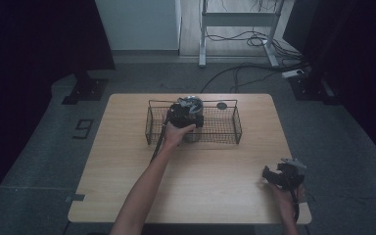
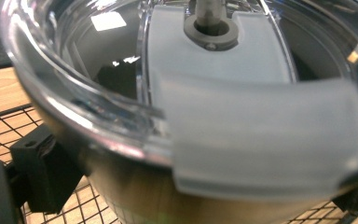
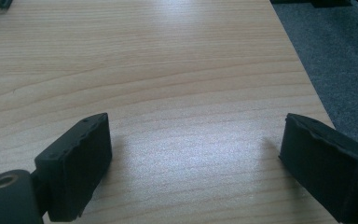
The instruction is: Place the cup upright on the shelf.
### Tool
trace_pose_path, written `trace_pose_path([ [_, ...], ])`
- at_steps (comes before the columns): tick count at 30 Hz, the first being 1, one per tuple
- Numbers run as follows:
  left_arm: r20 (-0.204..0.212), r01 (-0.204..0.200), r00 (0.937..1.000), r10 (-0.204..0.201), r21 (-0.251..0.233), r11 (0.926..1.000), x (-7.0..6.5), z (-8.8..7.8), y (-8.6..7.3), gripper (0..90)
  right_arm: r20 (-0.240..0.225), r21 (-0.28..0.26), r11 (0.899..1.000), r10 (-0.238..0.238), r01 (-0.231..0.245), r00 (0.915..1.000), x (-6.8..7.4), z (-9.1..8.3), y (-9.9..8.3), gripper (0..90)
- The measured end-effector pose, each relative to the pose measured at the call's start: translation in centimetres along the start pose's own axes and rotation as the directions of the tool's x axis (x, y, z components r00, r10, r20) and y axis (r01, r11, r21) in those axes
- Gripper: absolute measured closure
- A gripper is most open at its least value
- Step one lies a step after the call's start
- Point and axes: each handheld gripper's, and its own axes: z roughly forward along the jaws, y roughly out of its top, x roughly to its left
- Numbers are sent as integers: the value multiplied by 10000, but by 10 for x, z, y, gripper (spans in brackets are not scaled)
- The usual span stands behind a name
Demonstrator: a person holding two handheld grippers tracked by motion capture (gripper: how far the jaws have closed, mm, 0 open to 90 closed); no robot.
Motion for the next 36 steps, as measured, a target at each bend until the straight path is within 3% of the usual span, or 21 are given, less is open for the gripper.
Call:
trace_pose_path([
  [6,-26,-368,9993,368,-197,9991,-3,-3,-7,37,-3,-3,10000,-4,4,10000,0,0,0,90],
  [15,106,-49,9999,51,-204,9998,1,-7,-10,33,-25,-25,10000,-23,23,10000,0,0,0,96],
  [18,-27,-164,9999,163,-266,9995,0,-9,-11,25,-24,-31,10000,-23,23,10000,0,0,0,98],
  [20,-98,-269,9996,265,-458,9986,-1,-14,-10,10,-23,-32,10000,-23,23,10000,0,0,0,100],
  [29,312,1,9995,33,-1094,9940,6,-49,-7,0,-23,-23,10000,-34,34,10000,0,0,0,102],
  [36,463,-21,9989,69,-1022,9948,10,-66,-18,0,-22,-28,10000,-46,46,10000,0,0,0,104],
])
